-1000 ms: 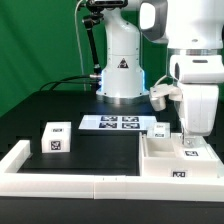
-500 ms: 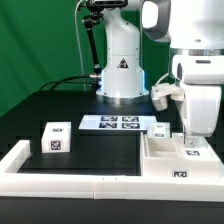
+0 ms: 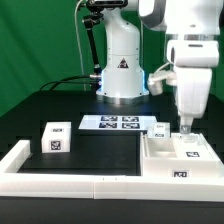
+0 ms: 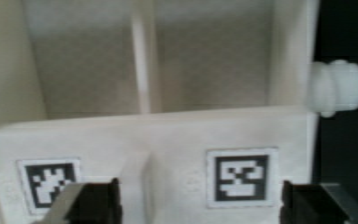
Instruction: Assemble cabinet
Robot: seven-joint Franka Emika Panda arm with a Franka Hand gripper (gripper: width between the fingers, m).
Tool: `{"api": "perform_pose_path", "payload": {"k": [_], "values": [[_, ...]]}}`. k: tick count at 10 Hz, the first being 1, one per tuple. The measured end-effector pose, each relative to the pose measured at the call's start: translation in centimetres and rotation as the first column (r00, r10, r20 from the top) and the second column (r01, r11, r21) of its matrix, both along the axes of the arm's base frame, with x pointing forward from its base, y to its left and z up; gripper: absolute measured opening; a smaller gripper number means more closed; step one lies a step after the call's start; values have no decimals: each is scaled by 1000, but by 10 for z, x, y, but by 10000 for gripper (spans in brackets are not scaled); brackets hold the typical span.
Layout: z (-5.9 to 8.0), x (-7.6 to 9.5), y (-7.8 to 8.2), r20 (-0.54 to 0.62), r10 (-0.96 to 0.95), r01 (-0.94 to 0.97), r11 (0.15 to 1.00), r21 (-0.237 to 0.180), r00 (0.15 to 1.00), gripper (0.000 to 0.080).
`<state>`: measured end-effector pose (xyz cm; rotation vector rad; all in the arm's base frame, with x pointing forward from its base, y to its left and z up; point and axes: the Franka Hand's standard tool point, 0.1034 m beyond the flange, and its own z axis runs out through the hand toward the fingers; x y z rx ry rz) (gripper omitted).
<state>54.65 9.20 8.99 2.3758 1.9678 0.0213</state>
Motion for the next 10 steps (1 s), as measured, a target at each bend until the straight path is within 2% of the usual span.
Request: {"api": "perform_pose_path", "payload": {"k": [1, 2, 3, 5, 10], "values": [[7, -17, 1, 8, -19, 19, 1000, -2, 1000, 577], [8, -40, 1, 7, -25, 25, 1000, -4, 1000, 712], [4, -60, -1, -7, -25, 25, 1000, -8, 1000, 772], [-8, -87, -6, -7, -20, 20, 1000, 5, 1000, 794], [-11, -90, -7, -15, -25, 25, 1000, 4, 1000, 797]]}}
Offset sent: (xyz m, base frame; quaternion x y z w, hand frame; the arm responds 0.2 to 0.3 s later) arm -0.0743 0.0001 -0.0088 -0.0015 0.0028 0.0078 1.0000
